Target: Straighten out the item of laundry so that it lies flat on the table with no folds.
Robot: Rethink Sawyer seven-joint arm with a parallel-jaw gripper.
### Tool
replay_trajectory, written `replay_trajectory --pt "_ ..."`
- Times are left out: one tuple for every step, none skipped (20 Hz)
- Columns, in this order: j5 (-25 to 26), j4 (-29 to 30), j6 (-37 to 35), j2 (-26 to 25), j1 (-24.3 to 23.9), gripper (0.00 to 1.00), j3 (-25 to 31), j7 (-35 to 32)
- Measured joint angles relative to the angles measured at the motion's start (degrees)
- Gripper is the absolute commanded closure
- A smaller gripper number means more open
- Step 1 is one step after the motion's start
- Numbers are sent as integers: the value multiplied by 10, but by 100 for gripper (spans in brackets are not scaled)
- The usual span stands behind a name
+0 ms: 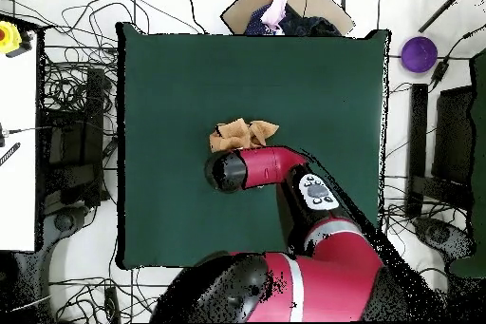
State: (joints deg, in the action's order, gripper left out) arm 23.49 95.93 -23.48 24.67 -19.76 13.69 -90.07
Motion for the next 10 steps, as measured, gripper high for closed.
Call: replay_trajectory --pt "0 -2 -4 0 2 0 0 0" --pt "2 -6 -12 0 5 0 -2 0" --pt "6 -9 -16 0 9 0 -3 0" --pt "10 -13 -21 0 12 0 -4 0" --pt "16 -15 -22 0 13 0 -4 0" --pt "22 -17 -23 0 14 0 -3 0" --pt "24 -18 -23 0 14 0 -3 0" --pt "27 -18 -23 1 10 0 0 0" --pt "30 -18 -23 1 6 0 3 0" --pt "33 -18 -23 1 0 0 8 0"
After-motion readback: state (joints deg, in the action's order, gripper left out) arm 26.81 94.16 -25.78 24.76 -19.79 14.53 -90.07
